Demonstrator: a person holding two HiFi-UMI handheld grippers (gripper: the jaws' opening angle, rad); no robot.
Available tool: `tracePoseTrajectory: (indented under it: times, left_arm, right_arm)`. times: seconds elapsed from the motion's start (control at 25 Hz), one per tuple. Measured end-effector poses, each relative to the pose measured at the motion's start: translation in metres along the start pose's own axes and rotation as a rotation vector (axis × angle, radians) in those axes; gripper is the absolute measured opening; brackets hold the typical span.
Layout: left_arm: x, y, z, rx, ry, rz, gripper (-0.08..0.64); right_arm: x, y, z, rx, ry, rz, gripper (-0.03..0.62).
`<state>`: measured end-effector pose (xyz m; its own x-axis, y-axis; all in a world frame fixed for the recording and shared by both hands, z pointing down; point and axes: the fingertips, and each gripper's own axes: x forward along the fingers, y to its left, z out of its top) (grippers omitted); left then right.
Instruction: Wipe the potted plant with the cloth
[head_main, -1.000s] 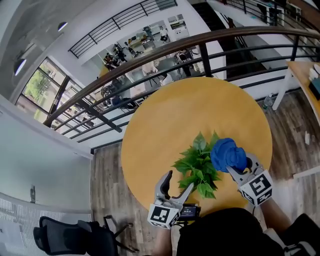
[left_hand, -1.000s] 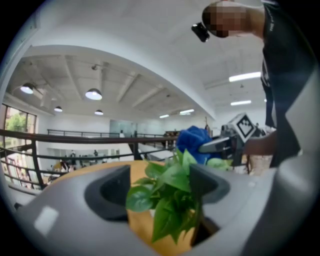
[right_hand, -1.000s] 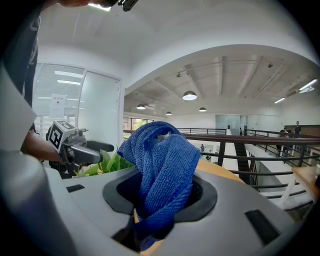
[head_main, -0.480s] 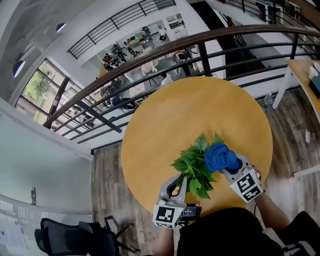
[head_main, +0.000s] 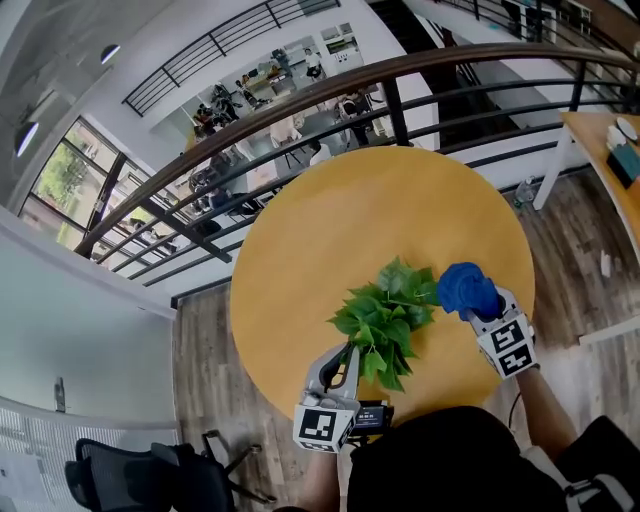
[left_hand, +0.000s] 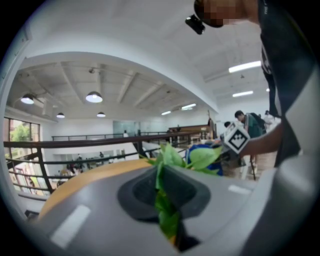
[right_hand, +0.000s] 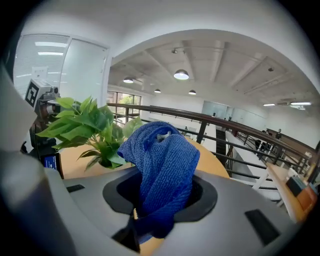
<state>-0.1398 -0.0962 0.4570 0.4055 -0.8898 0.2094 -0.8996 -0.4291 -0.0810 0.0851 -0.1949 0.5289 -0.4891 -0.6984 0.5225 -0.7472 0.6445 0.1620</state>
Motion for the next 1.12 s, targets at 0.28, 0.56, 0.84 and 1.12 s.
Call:
tracePoseTrajectory:
  times: [0.28, 0.56, 0.84, 1.12]
  left_arm:
    - [0.001, -0.007, 0.0, 0.01, 0.02, -0.011, 0.011]
    - [0.003, -0.006, 0.002, 0.008, 0.003, -0.006, 0.006]
    - [-0.001, -0.003, -0.001, 0.003, 0.008, 0.006, 0.006]
    - [0.001, -0.002, 0.0, 0.005, 0.004, 0.012, 0.006]
  right_arm:
    - [-0.025, 0.009, 0.086, -0.073, -0.24, 0.002, 0.163]
    - [0.016, 0.032, 0.03, -0.261, -0.016, 0.015, 0.163]
    - [0.009, -0.025, -0.032, -0.267, 0.162, -0.132, 0.163]
    - [-0.016, -0.055, 0.024, -0.218, 0.006, -0.247, 0.163]
